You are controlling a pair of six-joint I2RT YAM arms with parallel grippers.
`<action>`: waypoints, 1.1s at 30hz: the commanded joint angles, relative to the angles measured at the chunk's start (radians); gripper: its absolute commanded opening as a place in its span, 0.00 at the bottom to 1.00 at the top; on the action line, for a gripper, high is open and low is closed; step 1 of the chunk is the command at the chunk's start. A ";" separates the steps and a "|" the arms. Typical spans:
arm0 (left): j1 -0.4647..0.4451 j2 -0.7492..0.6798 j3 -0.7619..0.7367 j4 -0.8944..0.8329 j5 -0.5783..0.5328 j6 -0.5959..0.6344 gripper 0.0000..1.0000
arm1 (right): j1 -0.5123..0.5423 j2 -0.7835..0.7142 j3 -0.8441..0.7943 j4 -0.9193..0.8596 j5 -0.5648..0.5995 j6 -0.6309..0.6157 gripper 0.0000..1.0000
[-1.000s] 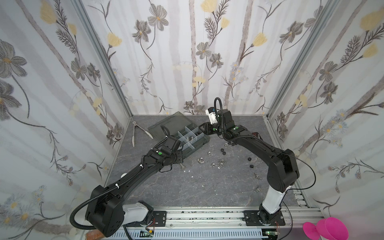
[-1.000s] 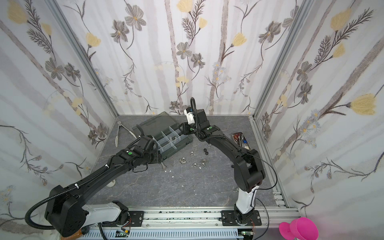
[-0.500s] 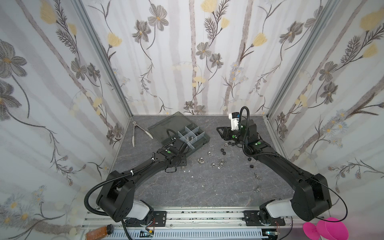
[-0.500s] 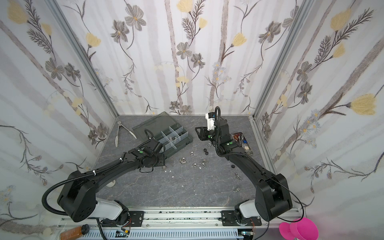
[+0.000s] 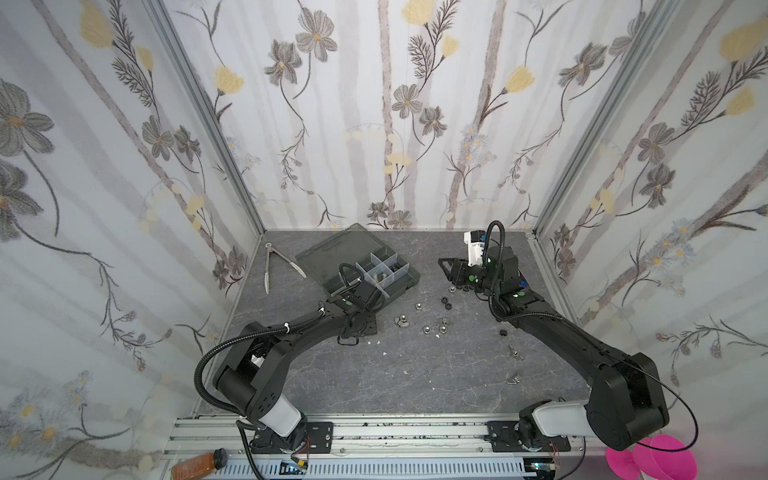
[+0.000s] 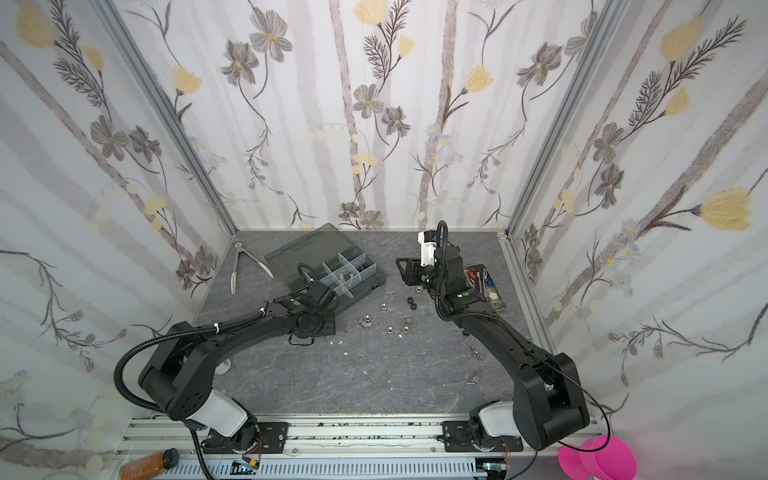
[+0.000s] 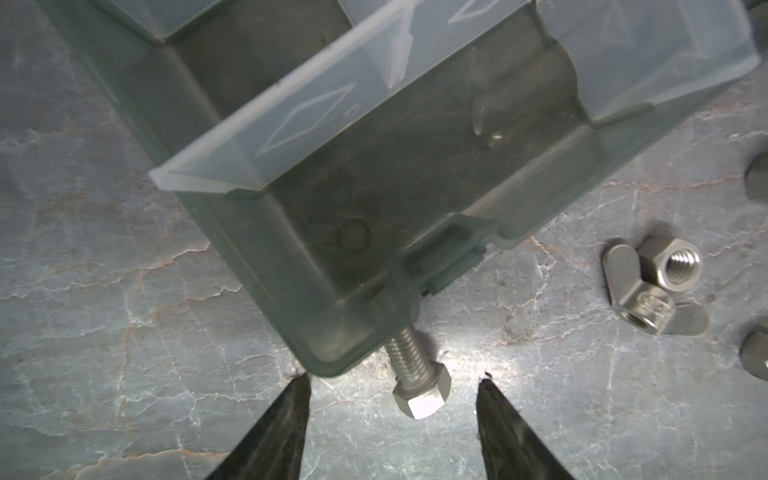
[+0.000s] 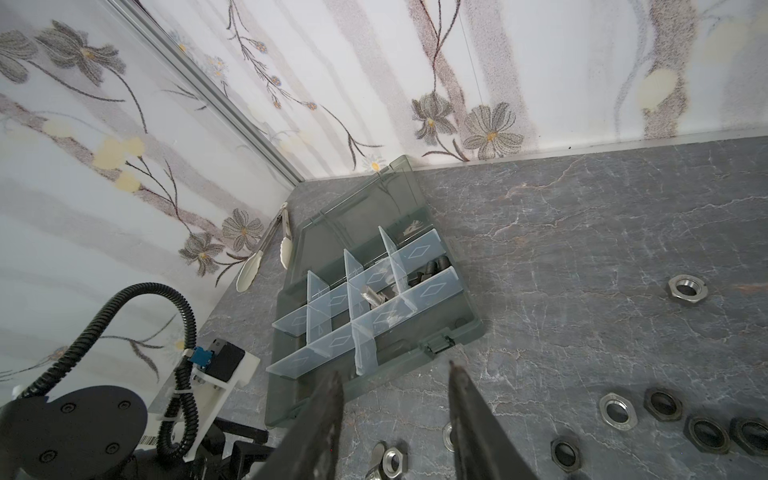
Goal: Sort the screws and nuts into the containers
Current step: 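Grasp the silver bolt protruding from under the organizer with the left gripper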
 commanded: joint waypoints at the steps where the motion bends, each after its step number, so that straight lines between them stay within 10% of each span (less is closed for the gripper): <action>1: 0.000 0.027 0.015 0.021 -0.025 -0.020 0.64 | -0.001 -0.007 -0.001 0.038 0.001 0.008 0.43; 33: -0.032 0.182 0.079 0.061 0.035 0.014 0.42 | -0.007 -0.019 -0.020 0.025 0.014 0.002 0.43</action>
